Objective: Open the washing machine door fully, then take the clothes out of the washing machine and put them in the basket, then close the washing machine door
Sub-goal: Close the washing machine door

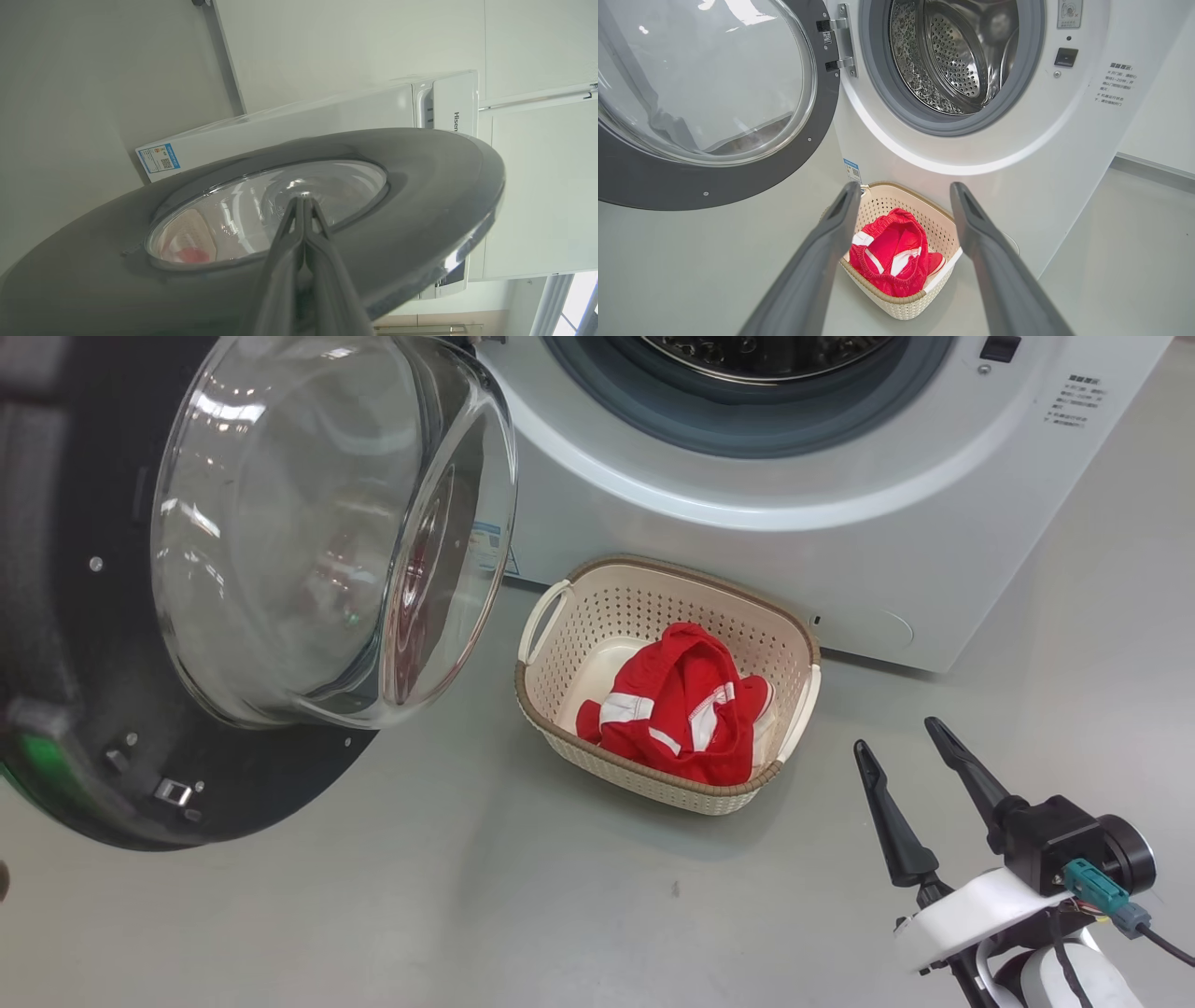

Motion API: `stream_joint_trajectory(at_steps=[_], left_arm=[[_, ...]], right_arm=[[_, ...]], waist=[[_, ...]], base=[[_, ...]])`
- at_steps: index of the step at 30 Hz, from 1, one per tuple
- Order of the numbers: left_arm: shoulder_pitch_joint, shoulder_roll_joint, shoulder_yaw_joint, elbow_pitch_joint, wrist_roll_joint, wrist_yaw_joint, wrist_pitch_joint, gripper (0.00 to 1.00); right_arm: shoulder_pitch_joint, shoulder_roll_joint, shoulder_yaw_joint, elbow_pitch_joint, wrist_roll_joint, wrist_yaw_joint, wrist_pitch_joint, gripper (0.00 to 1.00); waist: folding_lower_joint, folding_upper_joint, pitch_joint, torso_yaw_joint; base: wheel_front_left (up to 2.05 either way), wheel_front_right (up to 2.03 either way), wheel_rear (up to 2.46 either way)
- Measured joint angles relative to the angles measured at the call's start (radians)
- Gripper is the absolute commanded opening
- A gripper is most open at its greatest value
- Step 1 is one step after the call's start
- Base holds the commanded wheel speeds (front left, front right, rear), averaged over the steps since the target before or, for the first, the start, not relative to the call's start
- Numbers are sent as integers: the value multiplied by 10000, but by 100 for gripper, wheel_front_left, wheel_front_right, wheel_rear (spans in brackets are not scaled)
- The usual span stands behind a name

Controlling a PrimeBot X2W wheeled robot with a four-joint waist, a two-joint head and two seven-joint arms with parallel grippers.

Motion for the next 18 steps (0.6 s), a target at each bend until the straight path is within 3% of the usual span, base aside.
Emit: stream_joint_trajectory(at_steps=[18], left_arm=[[903,50,-389,-1682,-433,-313,1778,0]], right_arm=[[-208,169,6,58,4,-10,-182,100]], waist=[[0,0,92,-669]], base=[[0,0,0]])
